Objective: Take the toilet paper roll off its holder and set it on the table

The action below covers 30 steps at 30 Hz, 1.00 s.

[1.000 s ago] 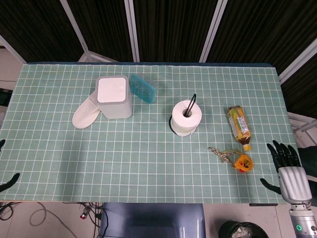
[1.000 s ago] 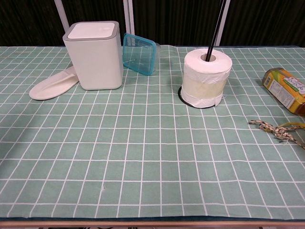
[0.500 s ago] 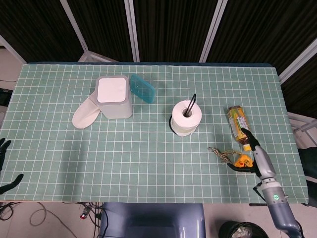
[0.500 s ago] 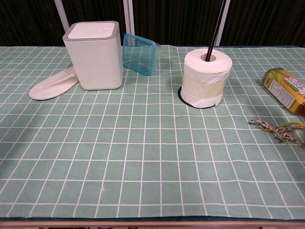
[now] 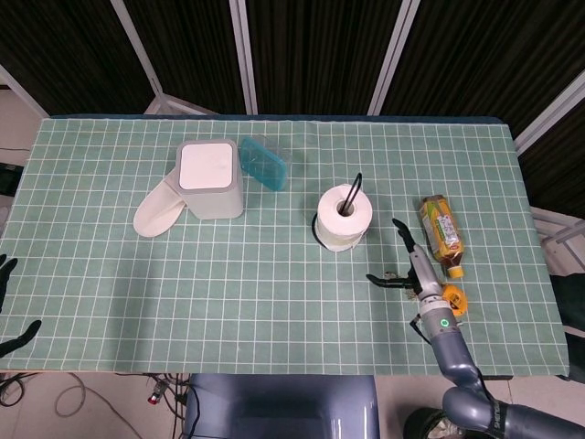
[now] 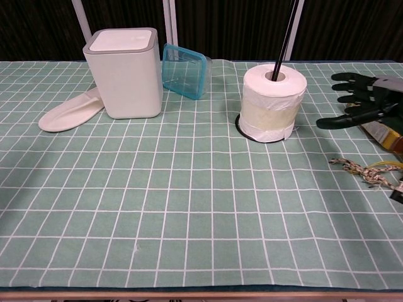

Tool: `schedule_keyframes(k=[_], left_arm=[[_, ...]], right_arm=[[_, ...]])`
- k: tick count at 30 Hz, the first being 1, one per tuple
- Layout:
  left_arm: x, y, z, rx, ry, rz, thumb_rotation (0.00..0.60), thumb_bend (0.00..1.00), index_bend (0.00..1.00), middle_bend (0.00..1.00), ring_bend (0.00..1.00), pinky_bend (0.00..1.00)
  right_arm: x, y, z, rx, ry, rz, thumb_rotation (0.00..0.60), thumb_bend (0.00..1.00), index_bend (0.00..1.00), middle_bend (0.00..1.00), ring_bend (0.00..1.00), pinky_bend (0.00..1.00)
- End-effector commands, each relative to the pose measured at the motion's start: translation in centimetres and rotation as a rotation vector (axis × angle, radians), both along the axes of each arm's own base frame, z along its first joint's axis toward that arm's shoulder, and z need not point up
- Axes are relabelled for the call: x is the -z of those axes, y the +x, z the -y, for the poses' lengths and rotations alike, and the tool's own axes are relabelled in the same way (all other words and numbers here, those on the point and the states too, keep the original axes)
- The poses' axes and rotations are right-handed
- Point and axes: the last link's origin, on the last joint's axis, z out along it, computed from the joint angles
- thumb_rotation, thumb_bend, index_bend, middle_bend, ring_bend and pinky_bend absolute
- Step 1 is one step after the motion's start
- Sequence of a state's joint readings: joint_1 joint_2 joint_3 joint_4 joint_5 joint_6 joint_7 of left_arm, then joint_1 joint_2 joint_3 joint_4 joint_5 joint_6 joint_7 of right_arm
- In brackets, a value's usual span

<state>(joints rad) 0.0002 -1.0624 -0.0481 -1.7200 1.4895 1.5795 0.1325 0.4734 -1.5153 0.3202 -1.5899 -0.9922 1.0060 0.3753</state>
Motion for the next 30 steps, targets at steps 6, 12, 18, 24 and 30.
schedule_keyframes(k=[6,12,18,24,30], left_arm=[[-0.1,-0.1,-0.1,-0.004,0.002,-0.002,0.600,0.18,0.04,0.00,0.00,0.02],[-0.1,-0.2,-0.2,-0.011,0.005,-0.002,0.600,0.18,0.04,0.00,0.00,0.02],[-0.2,-0.3,-0.2,-0.014,0.007,-0.003,0.600,0.18,0.04,0.00,0.00,0.02],[-0.2,-0.5,-0.3,-0.021,0.007,-0.003,0.600,0.18,0.04,0.00,0.00,0.02],[-0.3,-0.5,-0.3,-0.025,0.010,-0.001,0.600,0.18,0.04,0.00,0.00,0.02]], right_arm=[[3.9,1.4,3.2,0.031,-0.014,-0.029,0.600,0.00,0.00,0.00,0.00,0.00],[4.9,2.1,4.5,0.042,-0.019,-0.033,0.600,0.00,0.00,0.00,0.00,0.00],[5.8,2.9,6.1,0.062,-0.010,-0.024,0.600,0.00,0.00,0.00,0.00,0.00],[6.5,3.8,7.2,0.083,0.008,0.006,0.600,0.00,0.00,0.00,0.00,0.00],[7.0,4.7,8.2,0.099,0.020,0.028,0.600,0.00,0.00,0.00,0.00,0.00]])
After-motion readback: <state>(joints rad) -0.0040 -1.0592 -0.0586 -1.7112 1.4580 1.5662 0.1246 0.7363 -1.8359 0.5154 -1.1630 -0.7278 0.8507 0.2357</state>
